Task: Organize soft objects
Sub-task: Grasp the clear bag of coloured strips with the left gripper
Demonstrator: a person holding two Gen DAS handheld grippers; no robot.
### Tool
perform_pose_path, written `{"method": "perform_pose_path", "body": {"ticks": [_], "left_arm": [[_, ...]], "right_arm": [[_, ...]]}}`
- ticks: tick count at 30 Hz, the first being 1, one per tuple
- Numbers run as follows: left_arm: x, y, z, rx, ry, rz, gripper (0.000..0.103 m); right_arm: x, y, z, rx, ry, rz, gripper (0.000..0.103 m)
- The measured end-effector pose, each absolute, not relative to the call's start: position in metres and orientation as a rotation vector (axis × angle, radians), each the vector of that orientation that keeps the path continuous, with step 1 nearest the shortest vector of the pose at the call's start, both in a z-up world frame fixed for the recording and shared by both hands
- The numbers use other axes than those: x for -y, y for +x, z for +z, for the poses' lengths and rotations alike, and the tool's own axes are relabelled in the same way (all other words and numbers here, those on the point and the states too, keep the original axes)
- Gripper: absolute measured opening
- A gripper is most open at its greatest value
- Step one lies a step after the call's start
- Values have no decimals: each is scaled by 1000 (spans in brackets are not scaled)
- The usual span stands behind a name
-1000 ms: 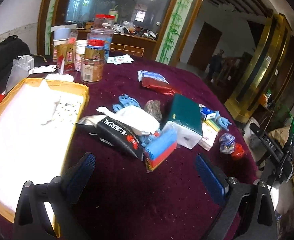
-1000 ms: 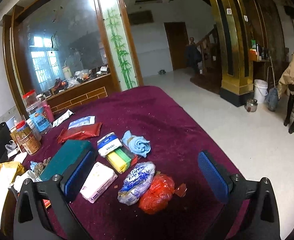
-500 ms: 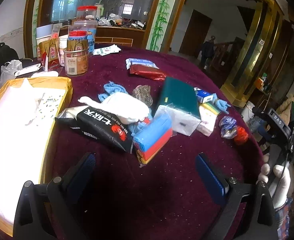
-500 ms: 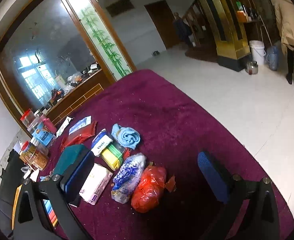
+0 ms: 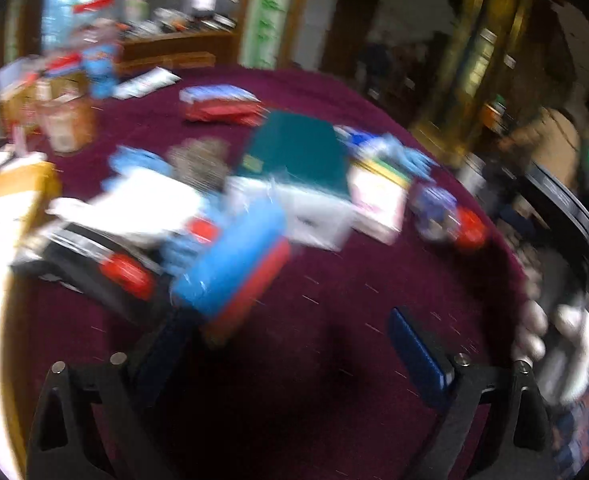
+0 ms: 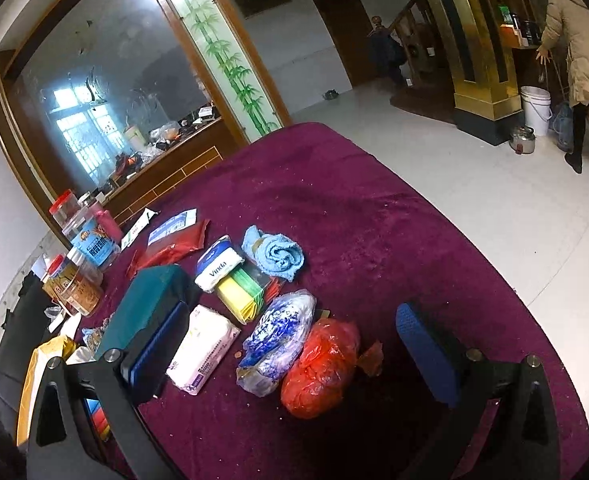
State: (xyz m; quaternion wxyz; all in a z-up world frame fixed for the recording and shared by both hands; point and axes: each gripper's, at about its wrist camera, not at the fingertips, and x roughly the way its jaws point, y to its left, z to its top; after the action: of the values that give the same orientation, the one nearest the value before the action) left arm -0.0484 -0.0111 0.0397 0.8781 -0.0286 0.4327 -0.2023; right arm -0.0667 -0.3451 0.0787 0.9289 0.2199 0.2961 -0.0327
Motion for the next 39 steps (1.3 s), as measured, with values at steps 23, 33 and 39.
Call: {"method": "perform_pose_path", "body": {"ticks": [23,33,39], "left_arm": [[68,-45,24,-899,239,-398,44],[12,-76,77,-828,-45,-524,43],[-20,-87,92,-806,-124,-464,43]], "right_arm": [[372,-78,80,-555,546,-137,103],[377,-72,70,-596,566,-183,103],[361,-75,81,-542,542,-12,103]]}}
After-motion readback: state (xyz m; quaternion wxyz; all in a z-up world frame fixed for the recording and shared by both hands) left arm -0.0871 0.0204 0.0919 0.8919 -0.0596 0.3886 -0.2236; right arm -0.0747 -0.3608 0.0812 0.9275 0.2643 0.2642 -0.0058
